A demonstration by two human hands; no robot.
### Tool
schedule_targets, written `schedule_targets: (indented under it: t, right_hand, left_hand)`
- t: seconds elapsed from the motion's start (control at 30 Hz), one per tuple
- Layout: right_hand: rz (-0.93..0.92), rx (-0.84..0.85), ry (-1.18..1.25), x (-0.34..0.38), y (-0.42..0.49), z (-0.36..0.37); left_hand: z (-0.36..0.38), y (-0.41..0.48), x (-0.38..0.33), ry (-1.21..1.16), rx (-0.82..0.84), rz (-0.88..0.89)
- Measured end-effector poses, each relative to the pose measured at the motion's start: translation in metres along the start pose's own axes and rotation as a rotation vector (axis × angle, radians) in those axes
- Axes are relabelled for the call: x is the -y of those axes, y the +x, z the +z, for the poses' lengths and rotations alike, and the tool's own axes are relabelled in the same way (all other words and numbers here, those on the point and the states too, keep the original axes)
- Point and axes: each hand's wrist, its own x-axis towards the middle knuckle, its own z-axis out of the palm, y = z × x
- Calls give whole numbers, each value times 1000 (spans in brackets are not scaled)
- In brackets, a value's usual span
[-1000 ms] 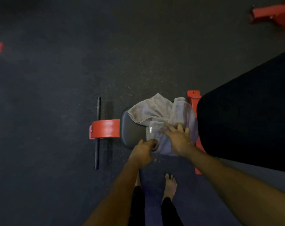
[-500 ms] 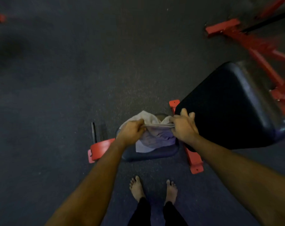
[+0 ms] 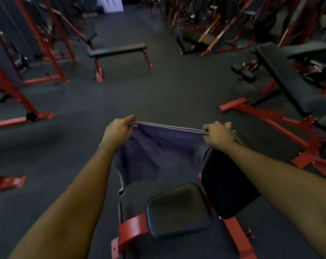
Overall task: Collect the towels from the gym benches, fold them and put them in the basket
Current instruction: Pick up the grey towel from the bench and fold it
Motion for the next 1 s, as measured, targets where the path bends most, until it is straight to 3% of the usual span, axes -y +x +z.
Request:
schedule_targets:
  t: [0.2, 0.33, 0.47, 0.6, 0.67, 0.77, 0.87, 1.0]
  right_hand:
    - [-101, -285, 545, 45, 29, -73]
    - [-133, -462, 708, 83, 43, -113]
    - [-27, -551, 750, 85, 50, -124]
    - [245, -611, 672, 65, 52, -121]
    - [364, -588, 599, 53, 48, -116]
    - [486, -565, 604, 40, 45, -107]
    - [583, -569, 629, 37, 43, -105]
    - [702, -532, 629, 39, 47, -110]
  left_hand:
    - [-68, 18, 15, 104, -90, -351]
    - [-88, 12, 21, 60, -147, -409]
    - [-89, -5, 29, 111, -50, -415]
    - [-79, -30, 43, 135, 0, -553]
    - [-72, -36, 52, 64, -102, -545]
    - [-67, -35, 53, -254, -267, -387]
    - [-73, -32, 34, -557, -405, -379]
    - [-84, -16, 1, -569, -595, -478]
